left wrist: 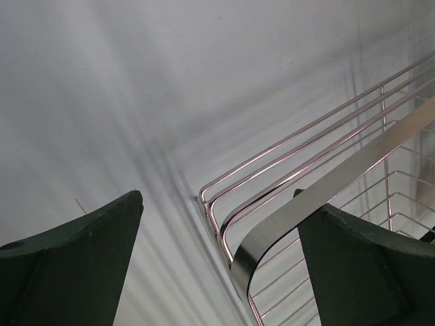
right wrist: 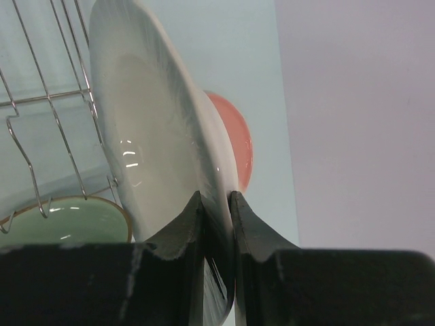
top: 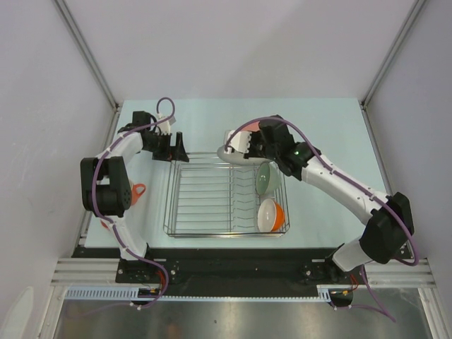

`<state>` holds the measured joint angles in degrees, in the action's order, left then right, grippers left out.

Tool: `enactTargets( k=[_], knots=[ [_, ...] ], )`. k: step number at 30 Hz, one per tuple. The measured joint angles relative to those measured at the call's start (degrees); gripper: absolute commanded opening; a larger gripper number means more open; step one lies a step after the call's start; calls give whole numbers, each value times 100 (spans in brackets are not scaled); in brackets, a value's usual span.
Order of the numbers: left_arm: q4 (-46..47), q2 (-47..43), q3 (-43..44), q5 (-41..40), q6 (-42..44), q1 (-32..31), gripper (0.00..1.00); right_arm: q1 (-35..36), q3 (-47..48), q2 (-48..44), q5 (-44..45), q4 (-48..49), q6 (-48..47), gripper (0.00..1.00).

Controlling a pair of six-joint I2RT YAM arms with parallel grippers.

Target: Load the mixed dishes into the dish rack

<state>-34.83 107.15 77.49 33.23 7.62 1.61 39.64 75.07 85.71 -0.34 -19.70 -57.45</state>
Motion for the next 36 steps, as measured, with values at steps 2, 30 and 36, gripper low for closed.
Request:
enactTargets(
  k=[2,30,36],
  knots=[
    [0,0,0,0,0,0,97,76,-66,-13,133,81,-4,0],
    [48,0,-2,-24,2,0,97,-428,444,212,-798,-656,216,0],
    [109,0,-2,-101,13,0,97,-376,697,450,-776,-774,221,0]
  ],
)
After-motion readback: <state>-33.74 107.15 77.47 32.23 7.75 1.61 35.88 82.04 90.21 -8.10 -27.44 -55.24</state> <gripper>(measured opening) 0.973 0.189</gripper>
